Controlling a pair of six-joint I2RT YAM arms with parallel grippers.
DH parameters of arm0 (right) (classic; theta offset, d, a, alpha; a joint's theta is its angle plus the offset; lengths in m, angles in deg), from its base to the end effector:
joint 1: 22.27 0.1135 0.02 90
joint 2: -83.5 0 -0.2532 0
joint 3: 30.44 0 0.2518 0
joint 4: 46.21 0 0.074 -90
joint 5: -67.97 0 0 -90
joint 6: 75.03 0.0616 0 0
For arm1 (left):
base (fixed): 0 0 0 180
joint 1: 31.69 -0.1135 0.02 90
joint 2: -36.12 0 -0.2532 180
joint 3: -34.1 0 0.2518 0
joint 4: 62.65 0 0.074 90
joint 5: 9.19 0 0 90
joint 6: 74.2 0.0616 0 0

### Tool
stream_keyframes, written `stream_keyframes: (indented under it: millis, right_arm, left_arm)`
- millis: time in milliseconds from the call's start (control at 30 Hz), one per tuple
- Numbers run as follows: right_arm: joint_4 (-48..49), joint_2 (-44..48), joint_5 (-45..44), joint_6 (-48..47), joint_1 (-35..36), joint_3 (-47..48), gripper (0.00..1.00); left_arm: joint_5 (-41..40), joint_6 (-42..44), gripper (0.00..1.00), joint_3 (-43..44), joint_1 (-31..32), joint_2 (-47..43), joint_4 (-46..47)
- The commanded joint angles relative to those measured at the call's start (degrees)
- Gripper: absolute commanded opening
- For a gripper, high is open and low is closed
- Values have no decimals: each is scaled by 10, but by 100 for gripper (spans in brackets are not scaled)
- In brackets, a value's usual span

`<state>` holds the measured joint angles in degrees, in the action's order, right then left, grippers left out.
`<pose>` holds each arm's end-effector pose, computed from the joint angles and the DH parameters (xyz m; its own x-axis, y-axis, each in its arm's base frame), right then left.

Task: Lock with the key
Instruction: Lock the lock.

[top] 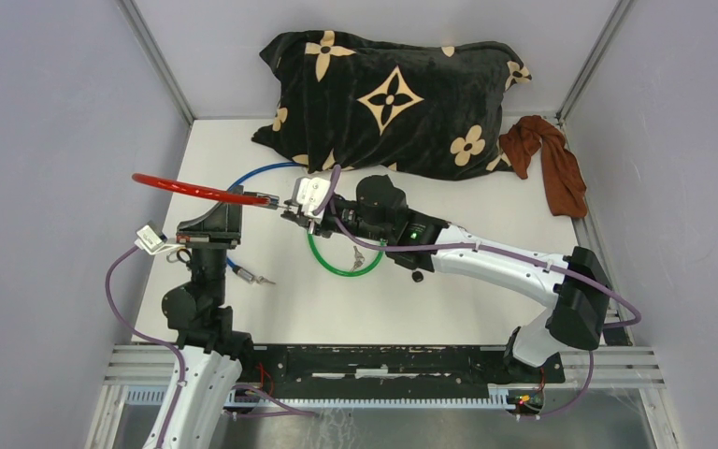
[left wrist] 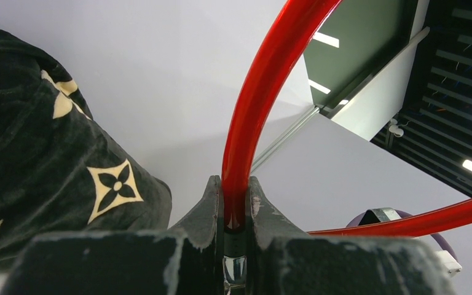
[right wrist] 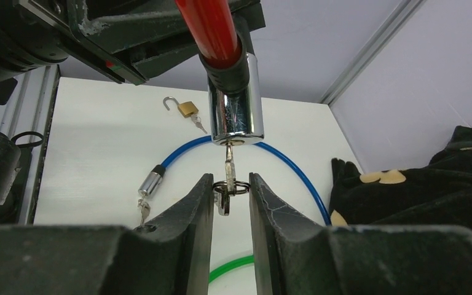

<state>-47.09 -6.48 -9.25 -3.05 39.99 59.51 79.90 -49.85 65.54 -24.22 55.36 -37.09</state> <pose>0.1768 0.3655 0.3644 0.2918 -0.0932 -0.9519 -0.9210 0.2412 -0.3060 0.1332 -0.0165 0.3332 0.1433 -0.9375 -0.3171 0.6016 0.3369 -0.7243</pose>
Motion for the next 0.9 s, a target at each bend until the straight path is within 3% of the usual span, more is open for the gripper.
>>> stream_keyframes:
  millis: [0, 100, 233, 467, 667, 700, 833, 867]
  right_arm:
    - [30, -5, -13, -3, 7, 36, 31]
    - [27, -6, -18, -10, 11, 40, 25]
    - [37, -6, -34, -21, 18, 40, 0]
    - [63, -6, -168, -61, 43, 30, 0]
    - [51, -1, -159, -72, 44, 23, 0]
    - [43, 1, -149, -77, 44, 22, 2]
    - [-13, 11, -101, -84, 39, 21, 50]
    - [-26, 13, -96, -84, 37, 23, 57]
  left_arm:
    - [6, 10, 2, 8, -4, -1, 35]
    - [6, 10, 2, 7, -4, -2, 34]
    - [6, 8, 2, 7, -4, -2, 31]
    - [1, -5, 2, 8, -4, -3, 13]
    - [-1, -6, 2, 8, -4, -2, 9]
    - [-1, -4, 2, 8, -4, -3, 11]
    - [-3, 3, 2, 7, -4, -7, 16]
    - [-3, 3, 2, 6, -4, -8, 17]
